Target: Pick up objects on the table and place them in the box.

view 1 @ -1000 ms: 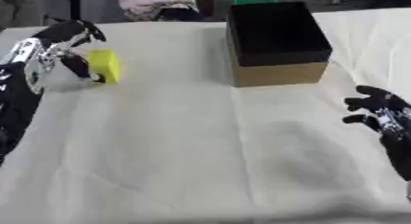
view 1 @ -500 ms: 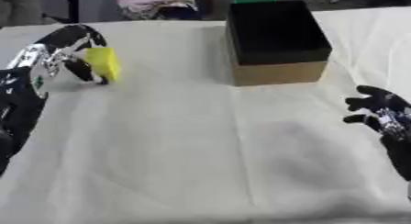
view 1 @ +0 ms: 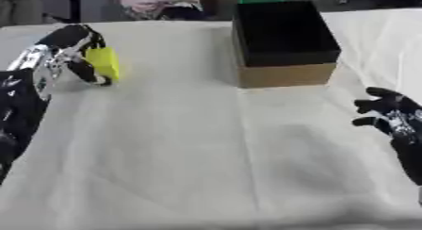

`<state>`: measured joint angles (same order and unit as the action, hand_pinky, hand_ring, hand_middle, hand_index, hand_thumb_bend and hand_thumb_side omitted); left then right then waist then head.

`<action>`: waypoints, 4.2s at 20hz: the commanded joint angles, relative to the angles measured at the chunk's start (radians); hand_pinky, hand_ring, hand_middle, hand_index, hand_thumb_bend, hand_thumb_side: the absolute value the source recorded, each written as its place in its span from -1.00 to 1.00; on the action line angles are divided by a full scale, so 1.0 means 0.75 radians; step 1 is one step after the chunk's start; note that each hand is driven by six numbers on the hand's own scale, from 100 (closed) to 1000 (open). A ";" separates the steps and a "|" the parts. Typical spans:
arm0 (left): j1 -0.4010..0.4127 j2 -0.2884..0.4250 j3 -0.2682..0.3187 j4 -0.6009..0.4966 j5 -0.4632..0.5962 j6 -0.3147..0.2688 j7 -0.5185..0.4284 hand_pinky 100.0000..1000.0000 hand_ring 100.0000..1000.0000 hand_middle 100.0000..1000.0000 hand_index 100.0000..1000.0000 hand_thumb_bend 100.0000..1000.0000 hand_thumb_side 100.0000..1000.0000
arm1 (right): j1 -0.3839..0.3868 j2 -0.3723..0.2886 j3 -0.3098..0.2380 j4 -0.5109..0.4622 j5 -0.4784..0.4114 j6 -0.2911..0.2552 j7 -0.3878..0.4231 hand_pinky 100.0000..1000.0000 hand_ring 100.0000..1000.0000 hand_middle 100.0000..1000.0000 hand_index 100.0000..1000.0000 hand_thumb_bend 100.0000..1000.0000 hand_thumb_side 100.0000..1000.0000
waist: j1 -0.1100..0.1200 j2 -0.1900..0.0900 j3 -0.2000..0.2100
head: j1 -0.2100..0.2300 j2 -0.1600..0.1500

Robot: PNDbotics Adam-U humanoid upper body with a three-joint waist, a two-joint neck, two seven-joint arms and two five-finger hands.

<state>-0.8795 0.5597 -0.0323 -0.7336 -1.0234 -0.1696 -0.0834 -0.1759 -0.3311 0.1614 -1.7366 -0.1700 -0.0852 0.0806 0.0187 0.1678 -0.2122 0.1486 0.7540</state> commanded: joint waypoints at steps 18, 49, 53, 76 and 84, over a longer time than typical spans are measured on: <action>-0.198 -0.177 -0.100 -0.314 0.345 -0.031 0.088 0.13 -0.34 -0.66 -0.18 -0.24 -1.00 | -0.017 -0.005 0.029 -0.003 -0.009 0.007 0.030 0.21 0.61 0.02 0.62 -1.00 0.22 | 0.004 -0.040 -0.040 | 0.028 -0.017; -0.230 -0.435 -0.175 -0.221 0.171 -0.133 0.198 0.30 0.18 0.09 0.42 0.34 -0.46 | -0.094 0.034 0.097 -0.004 -0.020 0.019 0.103 0.21 0.62 0.02 0.62 -1.00 0.25 | 0.000 0.013 -0.187 | 0.030 -0.102; -0.227 -0.430 -0.169 -0.226 0.160 -0.125 0.181 0.39 0.35 0.38 0.55 0.64 -0.31 | -0.093 0.034 0.097 -0.004 -0.020 0.019 0.103 0.21 0.62 0.02 0.62 -1.00 0.25 | -0.002 0.012 -0.183 | 0.029 -0.103; -0.005 -0.118 -0.190 -0.812 1.029 0.007 0.092 0.34 0.21 0.09 0.36 -0.12 -0.18 | -0.073 0.014 0.050 -0.006 -0.015 0.008 0.058 0.21 0.62 0.02 0.62 -1.00 0.38 | -0.009 0.004 -0.014 | -0.021 -0.078; 0.201 -0.025 -0.127 -1.121 1.276 0.126 0.115 0.35 0.22 0.11 0.39 -0.16 -0.12 | -0.066 0.013 0.032 -0.005 -0.011 0.006 0.039 0.21 0.62 0.03 0.62 -1.00 0.37 | -0.008 0.005 0.055 | -0.017 -0.043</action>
<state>-0.7163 0.5061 -0.1449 -1.5294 -0.0921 -0.0883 -0.0004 -0.2189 -0.3043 0.1964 -1.7295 -0.1818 -0.0797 0.1141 0.0155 0.1885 -0.1685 0.1352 0.7128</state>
